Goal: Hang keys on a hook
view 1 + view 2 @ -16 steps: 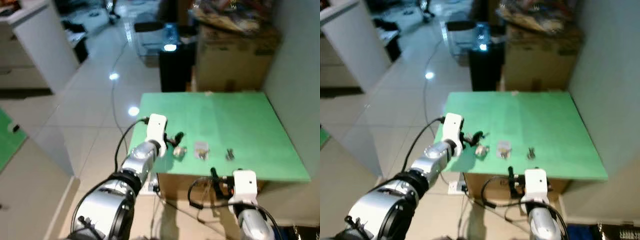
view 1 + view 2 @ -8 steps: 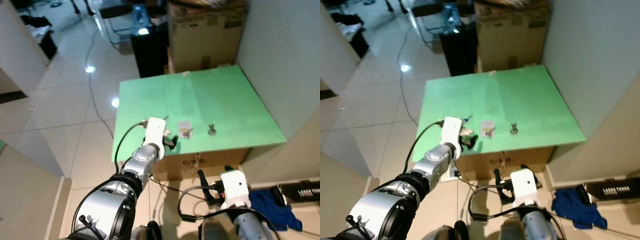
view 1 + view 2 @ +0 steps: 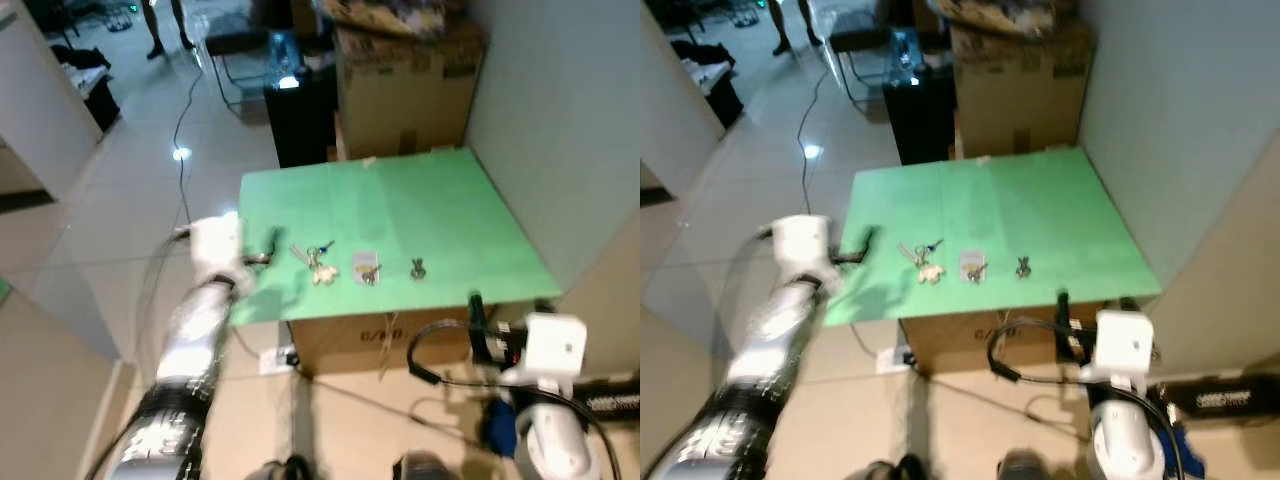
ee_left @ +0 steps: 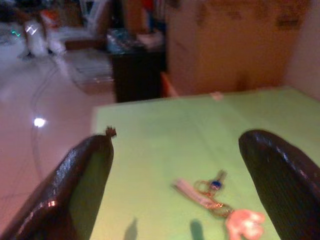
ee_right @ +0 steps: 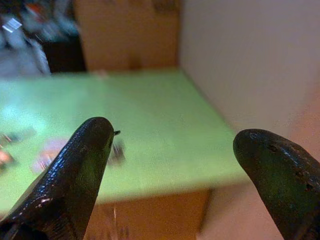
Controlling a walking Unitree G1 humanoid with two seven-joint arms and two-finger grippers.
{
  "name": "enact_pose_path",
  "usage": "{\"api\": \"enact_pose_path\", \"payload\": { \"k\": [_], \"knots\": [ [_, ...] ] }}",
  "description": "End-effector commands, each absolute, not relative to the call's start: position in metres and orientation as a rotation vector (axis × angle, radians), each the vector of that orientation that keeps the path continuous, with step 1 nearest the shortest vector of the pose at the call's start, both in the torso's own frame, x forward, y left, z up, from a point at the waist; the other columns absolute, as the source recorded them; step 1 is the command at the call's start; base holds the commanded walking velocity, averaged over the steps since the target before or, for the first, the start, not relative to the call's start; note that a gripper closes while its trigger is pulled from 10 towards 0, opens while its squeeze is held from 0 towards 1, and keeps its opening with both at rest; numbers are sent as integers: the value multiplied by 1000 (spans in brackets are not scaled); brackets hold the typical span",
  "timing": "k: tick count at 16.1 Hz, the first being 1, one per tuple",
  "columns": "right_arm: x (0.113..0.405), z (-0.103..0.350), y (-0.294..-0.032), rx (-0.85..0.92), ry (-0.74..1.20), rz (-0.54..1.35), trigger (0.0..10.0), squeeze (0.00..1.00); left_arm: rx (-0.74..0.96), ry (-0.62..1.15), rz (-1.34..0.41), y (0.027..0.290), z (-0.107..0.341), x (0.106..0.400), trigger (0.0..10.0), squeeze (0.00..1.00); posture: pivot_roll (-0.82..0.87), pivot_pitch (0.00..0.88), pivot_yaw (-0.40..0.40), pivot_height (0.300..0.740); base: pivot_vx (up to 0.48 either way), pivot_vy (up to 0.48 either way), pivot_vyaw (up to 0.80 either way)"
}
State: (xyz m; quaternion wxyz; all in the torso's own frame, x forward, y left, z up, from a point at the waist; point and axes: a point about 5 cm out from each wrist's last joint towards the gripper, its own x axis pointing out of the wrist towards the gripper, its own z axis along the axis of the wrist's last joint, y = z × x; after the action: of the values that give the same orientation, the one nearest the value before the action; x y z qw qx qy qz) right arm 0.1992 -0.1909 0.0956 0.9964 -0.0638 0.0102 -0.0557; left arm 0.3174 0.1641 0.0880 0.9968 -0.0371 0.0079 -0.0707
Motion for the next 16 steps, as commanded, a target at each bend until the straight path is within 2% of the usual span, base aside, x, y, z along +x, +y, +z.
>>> {"api": "enact_pose_path", "payload": {
  "k": [1,2,4,7,10,14,16],
  "knots": [
    [201,98,-183,-132,4,-70,10000,0,-74,-1,-139,168,92,313,10000,0,-181,0,104,740,0,0,0],
    [208,97,-184,-132,7,-50,10000,0,-70,-35,-155,173,89,296,10000,0,-166,0,75,740,0,0,0],
    [220,95,-188,-142,12,-35,10000,0,-70,-47,-163,169,88,288,10000,0,-139,0,45,740,0,0,0],
    [237,89,-185,-146,20,-10,10000,0,-61,-29,-207,148,95,298,10000,0,-144,0,59,740,0,0,0],
    [248,89,-179,-154,31,44,10000,0,-193,88,-126,156,77,300,10000,0,-157,0,40,740,0,0,0],
    [251,86,-184,-154,43,55,10000,0,-127,78,-178,143,77,298,10000,0,-156,0,30,740,0,0,0],
    [249,81,-186,-132,58,29,10000,0,-101,66,-177,147,79,297,10000,0,-155,0,37,740,0,0,0]
  ]
}}
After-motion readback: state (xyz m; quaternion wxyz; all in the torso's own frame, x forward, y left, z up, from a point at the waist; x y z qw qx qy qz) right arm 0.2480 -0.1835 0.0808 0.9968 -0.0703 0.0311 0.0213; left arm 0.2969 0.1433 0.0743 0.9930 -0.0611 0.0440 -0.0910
